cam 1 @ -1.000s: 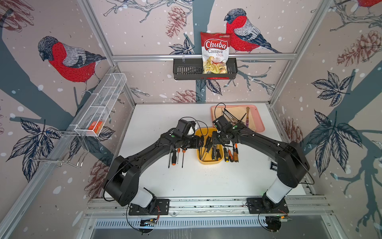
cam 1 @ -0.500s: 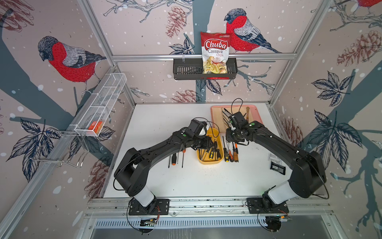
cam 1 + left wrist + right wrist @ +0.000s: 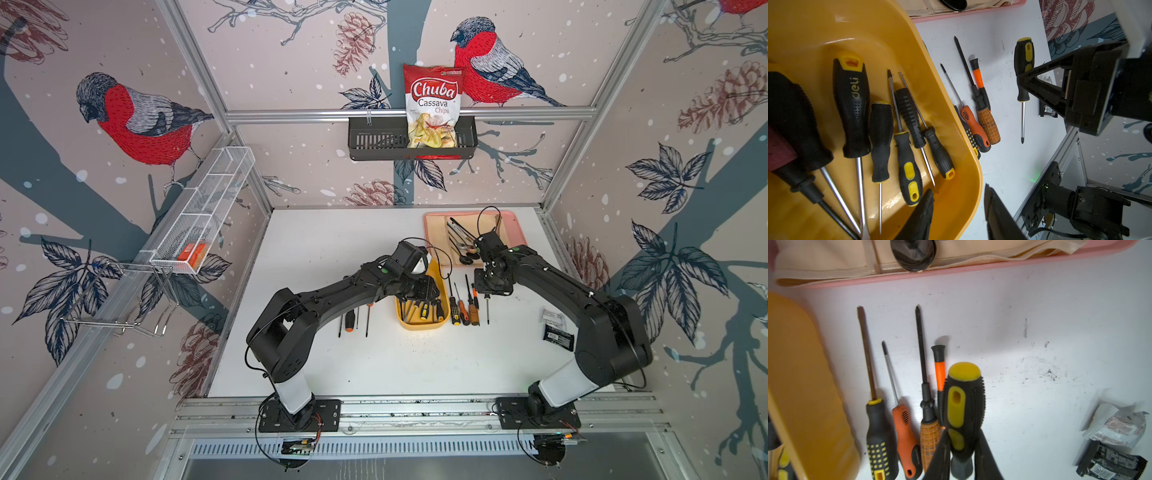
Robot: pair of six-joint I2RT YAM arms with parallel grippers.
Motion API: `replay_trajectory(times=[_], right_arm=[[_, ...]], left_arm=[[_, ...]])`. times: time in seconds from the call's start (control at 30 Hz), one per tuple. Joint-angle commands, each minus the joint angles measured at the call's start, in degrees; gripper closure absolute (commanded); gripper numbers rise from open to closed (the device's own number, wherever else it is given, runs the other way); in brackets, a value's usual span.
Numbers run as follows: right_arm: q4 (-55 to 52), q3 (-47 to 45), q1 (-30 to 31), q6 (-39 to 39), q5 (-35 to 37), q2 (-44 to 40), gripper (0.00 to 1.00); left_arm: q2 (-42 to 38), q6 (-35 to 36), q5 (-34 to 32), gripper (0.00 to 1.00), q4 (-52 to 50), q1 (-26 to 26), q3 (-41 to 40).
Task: Take out the screwdriver from the storage box
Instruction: Place the screwdriver at the center of the board.
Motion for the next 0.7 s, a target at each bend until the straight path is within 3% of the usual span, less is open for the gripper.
replay_trajectory(times=[0.0,0.67], right_arm=[[1.04,-0.15,-0.62,-1.61,1.60,1.92,0.91],[6.21,-0.41,-1.38,-1.84,-1.55,9.93,0.87]], left_arm=[[-0.13,0.26,-1.15,0.57,0.55,-0.10,0.32],[-0.60,1.42,-3.46,0.58,-1.89,-0.05,-0.65]])
